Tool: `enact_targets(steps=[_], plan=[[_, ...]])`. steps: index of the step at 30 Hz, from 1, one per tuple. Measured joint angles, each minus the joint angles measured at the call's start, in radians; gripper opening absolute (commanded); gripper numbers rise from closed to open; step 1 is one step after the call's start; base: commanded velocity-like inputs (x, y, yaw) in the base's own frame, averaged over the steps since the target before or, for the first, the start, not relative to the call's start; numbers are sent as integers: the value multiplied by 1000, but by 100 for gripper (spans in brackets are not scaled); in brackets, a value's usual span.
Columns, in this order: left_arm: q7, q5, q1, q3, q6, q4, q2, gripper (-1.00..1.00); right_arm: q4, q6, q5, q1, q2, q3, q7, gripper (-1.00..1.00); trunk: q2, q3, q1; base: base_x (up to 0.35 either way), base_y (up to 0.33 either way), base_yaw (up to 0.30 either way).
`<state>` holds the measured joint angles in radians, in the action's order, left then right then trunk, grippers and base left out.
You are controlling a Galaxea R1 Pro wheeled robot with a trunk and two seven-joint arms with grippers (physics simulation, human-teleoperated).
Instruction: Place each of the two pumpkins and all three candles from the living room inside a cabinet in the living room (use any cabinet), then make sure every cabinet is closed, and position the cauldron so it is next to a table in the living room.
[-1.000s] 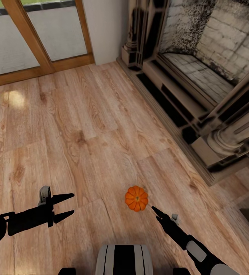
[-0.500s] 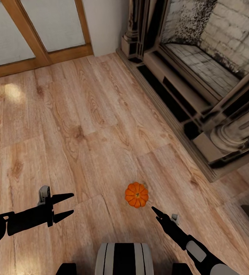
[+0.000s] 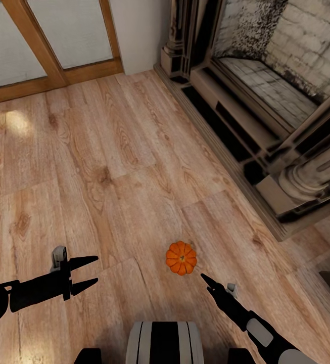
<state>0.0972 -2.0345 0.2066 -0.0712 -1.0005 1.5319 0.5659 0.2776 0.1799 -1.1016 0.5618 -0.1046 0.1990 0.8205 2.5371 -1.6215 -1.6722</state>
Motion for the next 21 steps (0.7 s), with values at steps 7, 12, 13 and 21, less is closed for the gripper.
enact_targets(steps=[7, 12, 13, 21], plan=[[0, 0, 0, -1, 0, 0, 0, 100, 0, 1, 0, 0, -1, -1, -1, 100, 0, 0, 0, 0, 0, 0], [0, 0, 0, -2, 0, 0, 0, 100, 0, 2, 1, 0, 0, -2, -13, 100, 0, 0, 0, 0, 0, 0], [0, 0, 0, -2, 0, 0, 0, 100, 0, 2, 0, 0, -1, -2, -21, 100, 0, 0, 0, 0, 0, 0], [0, 0, 0, 4, 0, 0, 0, 100, 0, 2, 1, 1, -1, -2, -44, 100, 1, -15, -2, 0, 0, 0]])
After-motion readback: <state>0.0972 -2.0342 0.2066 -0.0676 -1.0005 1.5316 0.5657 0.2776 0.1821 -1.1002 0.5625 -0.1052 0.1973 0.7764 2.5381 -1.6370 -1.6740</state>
